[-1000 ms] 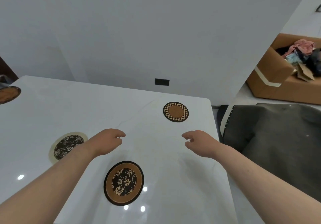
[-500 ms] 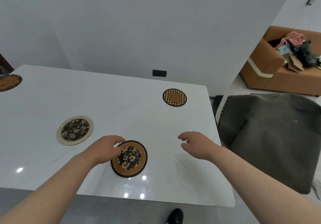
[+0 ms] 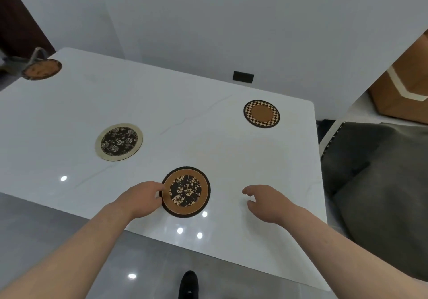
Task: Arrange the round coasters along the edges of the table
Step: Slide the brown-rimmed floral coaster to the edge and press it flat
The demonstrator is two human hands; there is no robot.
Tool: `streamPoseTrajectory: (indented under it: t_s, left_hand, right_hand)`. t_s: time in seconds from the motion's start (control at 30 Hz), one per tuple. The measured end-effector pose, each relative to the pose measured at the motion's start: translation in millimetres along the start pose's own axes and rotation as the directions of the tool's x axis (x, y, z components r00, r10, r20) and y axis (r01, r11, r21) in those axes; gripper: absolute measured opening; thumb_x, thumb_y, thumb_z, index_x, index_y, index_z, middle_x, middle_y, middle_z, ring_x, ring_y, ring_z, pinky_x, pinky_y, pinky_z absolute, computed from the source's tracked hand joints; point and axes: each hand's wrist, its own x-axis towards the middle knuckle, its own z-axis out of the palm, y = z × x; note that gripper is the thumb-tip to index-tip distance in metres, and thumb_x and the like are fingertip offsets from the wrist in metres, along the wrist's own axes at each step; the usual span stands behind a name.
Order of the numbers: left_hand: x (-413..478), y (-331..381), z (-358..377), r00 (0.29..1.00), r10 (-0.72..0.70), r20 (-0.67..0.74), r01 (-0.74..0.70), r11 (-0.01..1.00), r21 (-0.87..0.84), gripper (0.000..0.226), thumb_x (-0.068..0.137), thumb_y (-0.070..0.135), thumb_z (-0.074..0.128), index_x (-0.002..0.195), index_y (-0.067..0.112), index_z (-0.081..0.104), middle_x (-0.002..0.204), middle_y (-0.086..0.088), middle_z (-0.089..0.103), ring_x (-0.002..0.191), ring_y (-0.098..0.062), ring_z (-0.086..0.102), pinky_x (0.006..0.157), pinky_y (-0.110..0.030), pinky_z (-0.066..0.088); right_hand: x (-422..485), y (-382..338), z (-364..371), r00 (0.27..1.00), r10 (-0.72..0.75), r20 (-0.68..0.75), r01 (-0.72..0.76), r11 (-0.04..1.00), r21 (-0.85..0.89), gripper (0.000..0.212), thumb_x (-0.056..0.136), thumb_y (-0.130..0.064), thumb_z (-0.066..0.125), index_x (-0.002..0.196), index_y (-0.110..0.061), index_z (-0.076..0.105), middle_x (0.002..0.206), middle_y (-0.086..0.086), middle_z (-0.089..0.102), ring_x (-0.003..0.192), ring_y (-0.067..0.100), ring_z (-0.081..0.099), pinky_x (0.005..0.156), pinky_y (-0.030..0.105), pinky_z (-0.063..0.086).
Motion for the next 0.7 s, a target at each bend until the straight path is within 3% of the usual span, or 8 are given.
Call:
streamPoseTrajectory:
  t_s: [0.13,0.2,0.33,0.43,0.5,0.63,0.7]
  left_hand:
    - [7.1,-8.8,23.5,1.0,-0.01,-0.016,0.01,0.999,-0.041,0.024,0.088,0.022,0.048,0.102,0.021,0.067,0.106,-0.001,0.064,0.099,-0.02,0.06,0.087,-0.036,0.05]
    - [11.7,-11.7,34.6,0.995,-0.033,-0.091,0.023,0.994,-0.109,0.018,0.085,0.018,0.051,0.088,0.018,0.069,0.09,-0.003,0.064,0.087,-0.02,0.061,0.079,-0.037,0.052]
    - [18.4,-7.0,43.1,0.958,-0.149,-0.244,0.048,0.925,-0.378,0.016,0.082,0.008,0.055,0.076,0.015,0.069,0.07,-0.002,0.065,0.068,-0.018,0.06,0.058,-0.024,0.044]
    - [22.8,-0.8,45.5,0.957,-0.177,-0.231,0.055,0.889,-0.454,0.018,0.084,0.009,0.057,0.089,0.024,0.064,0.083,0.009,0.064,0.078,-0.007,0.059,0.061,-0.015,0.039]
    - [27.6,0.2,48.2,0.951,-0.204,-0.231,0.071,0.875,-0.479,0.022,0.083,0.009,0.06,0.099,0.024,0.063,0.089,0.008,0.062,0.083,-0.009,0.058,0.064,-0.016,0.042]
    - [34.6,0.5,52.7,0.907,-0.37,-0.202,0.161,0.747,-0.645,0.042,0.082,0.005,0.062,0.123,0.013,0.055,0.098,0.0,0.061,0.093,-0.02,0.06,0.08,-0.028,0.045]
    - [37.4,-0.2,54.5,0.892,-0.413,-0.183,0.18,0.696,-0.695,0.042,0.083,0.004,0.062,0.124,0.008,0.055,0.095,-0.003,0.062,0.086,-0.019,0.061,0.074,-0.026,0.045]
  right_hand:
    - [26.5,-15.3,23.5,0.997,-0.071,-0.018,0.072,0.995,0.075,0.041,0.095,-0.023,0.049,0.136,-0.02,0.05,0.136,-0.003,0.055,0.121,0.015,0.053,0.102,0.026,0.04]
    - [39.3,-24.9,35.8,0.996,-0.084,-0.042,0.089,0.987,0.132,0.04,0.094,-0.022,0.052,0.134,-0.016,0.053,0.132,0.001,0.059,0.117,0.016,0.055,0.098,0.024,0.04]
    - [58.8,-43.1,57.2,0.993,-0.099,-0.062,0.109,0.975,0.193,0.036,0.092,-0.022,0.056,0.126,-0.013,0.059,0.123,0.003,0.064,0.111,0.019,0.058,0.089,0.021,0.038]
    - [70.4,-56.6,62.7,0.989,-0.047,-0.144,0.093,0.938,0.335,0.023,0.088,-0.02,0.06,0.108,-0.015,0.068,0.1,0.0,0.068,0.094,0.02,0.061,0.076,0.022,0.043]
    - [74.3,-62.8,62.8,0.983,0.022,-0.181,0.063,0.891,0.45,0.016,0.084,-0.017,0.061,0.097,-0.016,0.07,0.086,-0.002,0.066,0.086,0.019,0.06,0.071,0.023,0.045]
    - [78.1,-62.1,65.6,0.971,0.195,-0.137,-0.069,0.779,0.623,0.033,0.083,-0.015,0.065,0.116,-0.009,0.064,0.1,0.004,0.067,0.096,0.02,0.063,0.087,0.03,0.048]
    - [80.5,-58.0,67.8,0.958,0.269,-0.097,-0.125,0.7,0.703,0.045,0.083,-0.015,0.067,0.126,-0.007,0.058,0.101,0.003,0.067,0.097,0.018,0.063,0.091,0.031,0.049]
